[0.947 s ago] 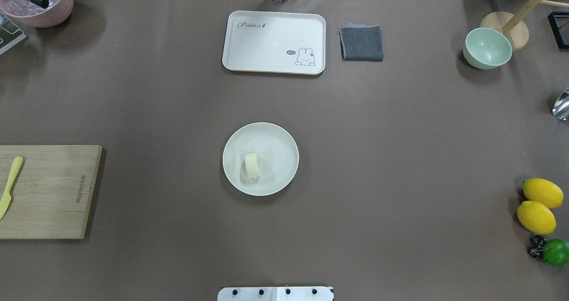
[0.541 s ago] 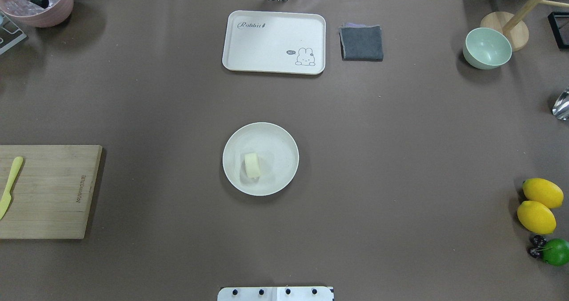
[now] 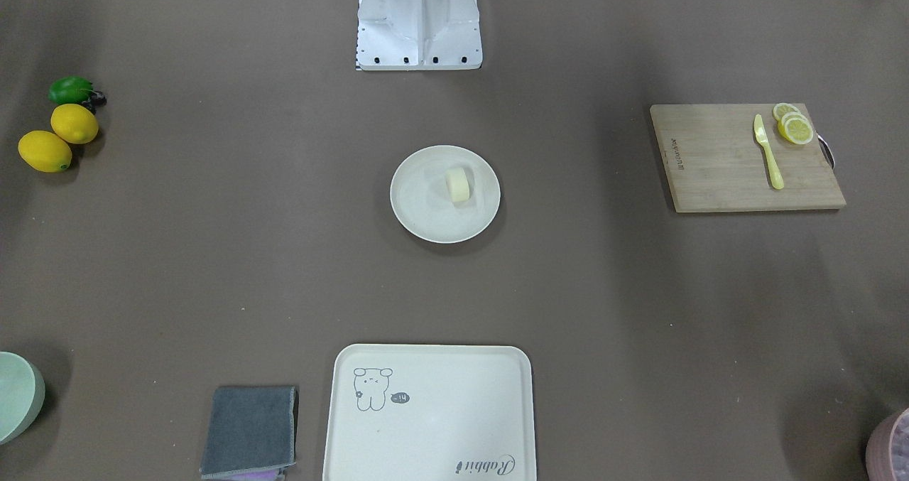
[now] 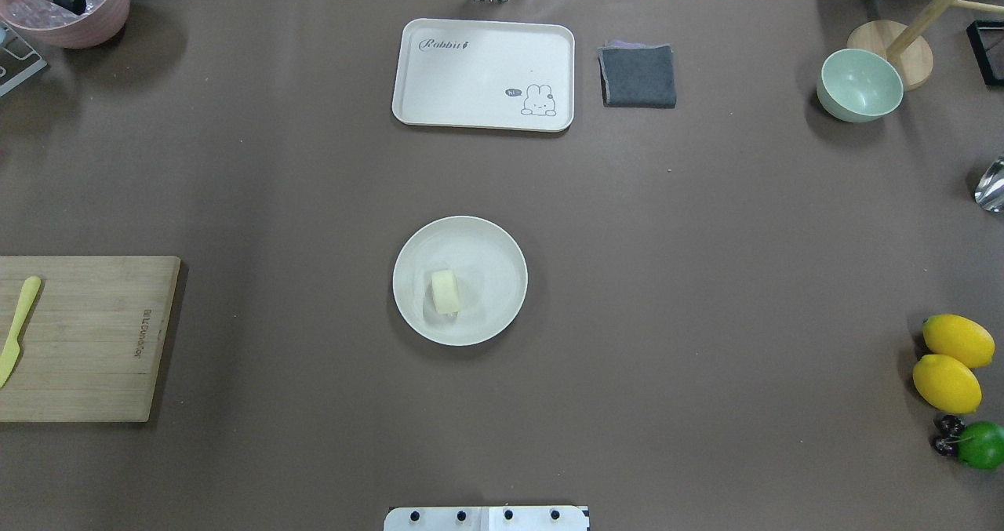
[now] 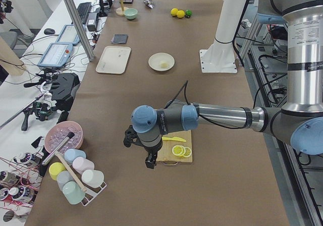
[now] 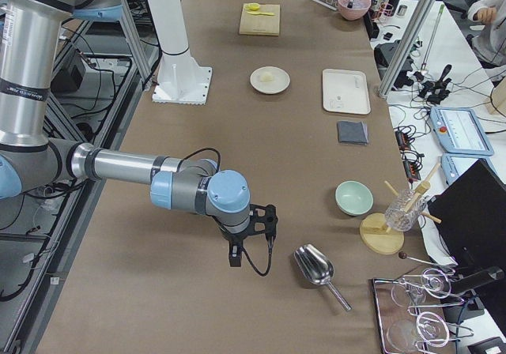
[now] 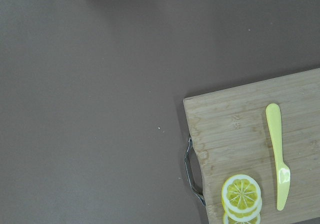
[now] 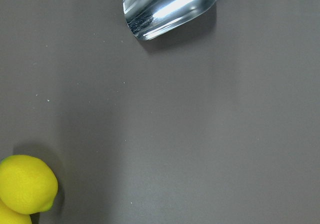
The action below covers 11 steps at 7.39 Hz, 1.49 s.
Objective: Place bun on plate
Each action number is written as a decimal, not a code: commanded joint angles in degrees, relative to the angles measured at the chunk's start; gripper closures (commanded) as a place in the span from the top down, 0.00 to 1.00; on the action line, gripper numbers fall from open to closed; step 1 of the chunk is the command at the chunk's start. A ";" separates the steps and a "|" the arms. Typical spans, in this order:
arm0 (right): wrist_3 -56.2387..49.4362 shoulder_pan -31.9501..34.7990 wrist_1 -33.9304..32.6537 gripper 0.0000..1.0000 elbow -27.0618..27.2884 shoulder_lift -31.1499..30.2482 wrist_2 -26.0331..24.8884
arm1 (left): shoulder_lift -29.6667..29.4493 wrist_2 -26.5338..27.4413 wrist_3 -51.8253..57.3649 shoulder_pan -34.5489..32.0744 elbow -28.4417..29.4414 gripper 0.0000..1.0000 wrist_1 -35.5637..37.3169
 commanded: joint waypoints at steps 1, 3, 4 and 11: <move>0.02 0.00 0.00 1.00 0.03 0.00 0.02 | 0.46 0.69 -0.04 -0.13 0.59 0.97 -0.33; -0.07 0.00 0.00 1.00 0.03 -0.44 0.11 | 0.19 2.37 0.30 -1.19 -0.03 0.97 -2.86; -0.07 0.00 0.09 1.00 0.11 -0.61 0.28 | 0.28 2.37 0.31 -1.10 0.58 0.97 -3.57; -0.07 0.00 0.09 1.00 0.55 -0.53 0.28 | 0.46 2.28 0.04 -1.28 0.76 0.97 -3.58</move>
